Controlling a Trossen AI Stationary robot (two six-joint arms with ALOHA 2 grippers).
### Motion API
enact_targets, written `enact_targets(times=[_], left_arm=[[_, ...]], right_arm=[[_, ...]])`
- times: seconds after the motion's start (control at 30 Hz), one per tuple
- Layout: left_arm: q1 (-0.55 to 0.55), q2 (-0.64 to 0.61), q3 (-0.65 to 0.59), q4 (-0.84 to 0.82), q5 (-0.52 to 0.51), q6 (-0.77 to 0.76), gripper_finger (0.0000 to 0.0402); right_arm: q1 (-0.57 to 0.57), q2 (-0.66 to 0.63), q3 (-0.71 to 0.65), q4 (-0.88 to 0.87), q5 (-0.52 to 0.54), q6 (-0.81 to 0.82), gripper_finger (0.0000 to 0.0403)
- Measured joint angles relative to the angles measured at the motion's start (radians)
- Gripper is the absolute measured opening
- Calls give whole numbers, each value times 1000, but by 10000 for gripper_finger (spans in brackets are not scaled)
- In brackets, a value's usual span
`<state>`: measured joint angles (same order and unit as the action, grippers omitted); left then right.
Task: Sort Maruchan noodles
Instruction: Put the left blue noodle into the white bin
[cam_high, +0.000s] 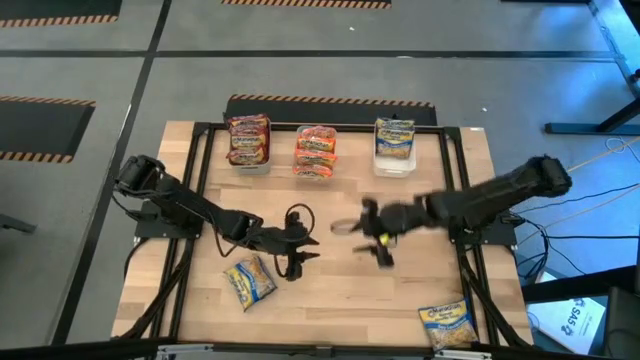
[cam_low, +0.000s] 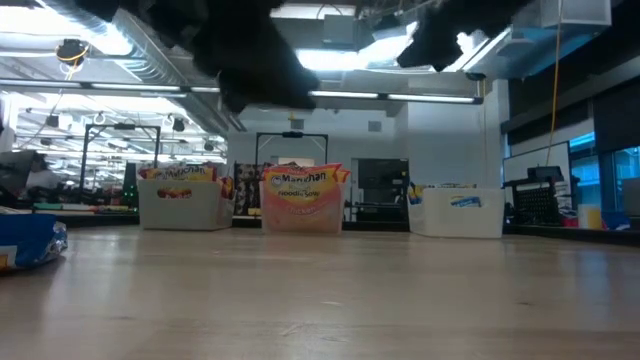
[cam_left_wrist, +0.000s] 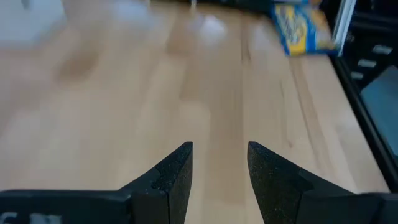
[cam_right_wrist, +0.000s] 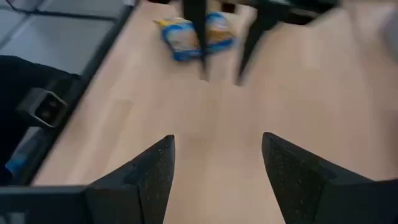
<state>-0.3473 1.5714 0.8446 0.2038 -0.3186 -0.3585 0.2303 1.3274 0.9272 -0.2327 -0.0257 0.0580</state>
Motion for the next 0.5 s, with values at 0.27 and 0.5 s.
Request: enact_targets(times=[0.27, 0.5], left_arm=[[-110, 37, 0, -216, 28, -342, 147], [-248, -119, 19, -550, 130, -663, 147]], right_arm=[[222, 202, -76, 401, 128, 122, 227], [263, 359, -76, 650, 136, 245, 227]])
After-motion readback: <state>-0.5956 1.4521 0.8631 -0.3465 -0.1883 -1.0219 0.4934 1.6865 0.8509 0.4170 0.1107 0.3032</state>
